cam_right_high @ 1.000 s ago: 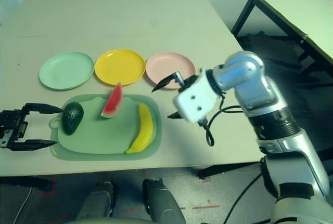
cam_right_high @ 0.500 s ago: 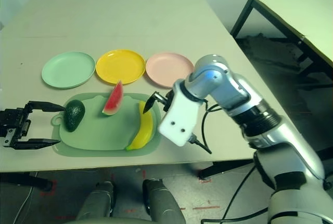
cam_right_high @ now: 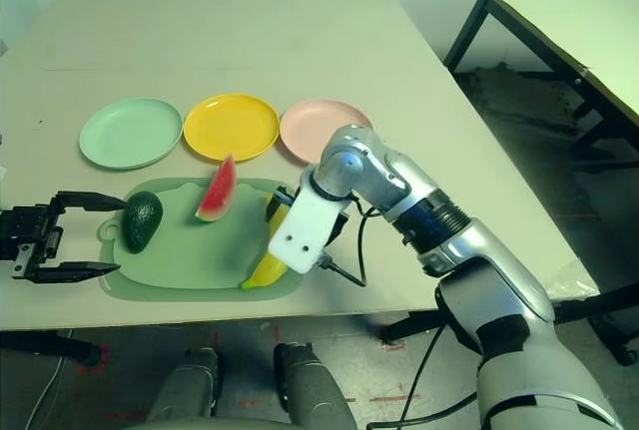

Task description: Place the fruits into color-matched plates.

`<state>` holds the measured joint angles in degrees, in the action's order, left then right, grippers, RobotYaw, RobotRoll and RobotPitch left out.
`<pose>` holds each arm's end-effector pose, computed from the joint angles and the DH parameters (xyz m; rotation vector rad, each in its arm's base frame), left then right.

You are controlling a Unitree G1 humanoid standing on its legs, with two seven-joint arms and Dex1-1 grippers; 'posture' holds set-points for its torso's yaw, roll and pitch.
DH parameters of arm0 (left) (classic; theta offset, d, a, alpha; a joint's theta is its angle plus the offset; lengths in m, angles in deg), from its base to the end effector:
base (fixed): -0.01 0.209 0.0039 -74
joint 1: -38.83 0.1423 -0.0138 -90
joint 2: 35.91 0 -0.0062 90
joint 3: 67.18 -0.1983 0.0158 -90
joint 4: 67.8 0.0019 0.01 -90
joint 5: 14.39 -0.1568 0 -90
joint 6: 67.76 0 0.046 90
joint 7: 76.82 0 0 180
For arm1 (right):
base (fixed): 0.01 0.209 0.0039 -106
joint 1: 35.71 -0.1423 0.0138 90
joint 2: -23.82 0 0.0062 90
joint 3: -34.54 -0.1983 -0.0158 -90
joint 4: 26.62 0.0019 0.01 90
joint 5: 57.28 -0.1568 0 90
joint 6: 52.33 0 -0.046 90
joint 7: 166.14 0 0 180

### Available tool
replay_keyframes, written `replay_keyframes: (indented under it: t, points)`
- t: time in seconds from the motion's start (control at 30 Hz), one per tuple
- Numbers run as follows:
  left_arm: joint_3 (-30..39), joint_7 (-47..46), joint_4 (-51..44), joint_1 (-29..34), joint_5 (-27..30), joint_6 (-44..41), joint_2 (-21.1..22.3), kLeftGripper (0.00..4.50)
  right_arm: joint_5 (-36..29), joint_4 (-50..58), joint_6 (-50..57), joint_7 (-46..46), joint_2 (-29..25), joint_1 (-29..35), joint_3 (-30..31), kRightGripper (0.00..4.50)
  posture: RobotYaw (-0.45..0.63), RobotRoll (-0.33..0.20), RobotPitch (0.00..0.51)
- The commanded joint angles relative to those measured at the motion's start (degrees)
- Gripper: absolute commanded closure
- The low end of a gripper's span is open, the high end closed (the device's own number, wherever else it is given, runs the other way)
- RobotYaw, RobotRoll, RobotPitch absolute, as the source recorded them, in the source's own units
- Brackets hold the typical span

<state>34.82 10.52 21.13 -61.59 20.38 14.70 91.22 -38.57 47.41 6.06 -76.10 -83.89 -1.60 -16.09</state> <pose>0.2417 0.3268 0.1889 0.3885 0.0566 -1.3706 0.3253 -0.0955 0.2071 -1.8719 0.0485 1.9033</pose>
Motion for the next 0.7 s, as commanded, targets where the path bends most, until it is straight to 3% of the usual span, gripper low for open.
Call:
replay_keyframes:
  t: [0.03, 0.1, 0.2, 0.37, 0.43, 0.7]
  points:
    - [-0.22, -0.39, -1.04, 0.24, -0.64, -0.10, 0.11, 0.00, 0.23, 0.76, -0.66, -0.44, 0.61, 0.38, 1.33, 0.01, 0.08, 0.000, 0.161]
    - [-0.17, -0.49, -1.24, 0.38, -0.74, -0.06, 0.07, 0.00, 0.12, 1.09, -0.51, -1.05, 0.53, 0.78, 1.69, 0.01, 0.08, 0.000, 0.162]
    - [-0.20, -0.85, -1.24, 0.17, -0.85, -0.10, -0.02, 0.00, -0.26, 1.27, -0.21, -2.26, -0.49, 1.24, 2.19, 0.46, 0.08, 0.000, 0.162]
    - [-0.30, -1.06, -1.11, 0.06, -0.97, 0.02, -0.09, 0.00, -1.67, 2.39, 1.51, -2.54, -2.28, 1.30, 3.41, 2.33, 0.07, 0.000, 0.161]
    - [-0.41, -1.03, -1.15, 0.22, -1.04, 0.14, -0.14, 0.00, -2.27, 2.70, 2.35, -2.54, -2.52, 0.91, 3.57, 2.86, 0.07, 0.000, 0.161]
    - [-0.25, -1.49, 2.13, -2.28, -1.72, 0.59, -0.63, 0.00, -4.62, -1.07, 5.54, -2.54, -2.15, -4.57, 2.44, 2.86, 0.06, 0.000, 0.158]
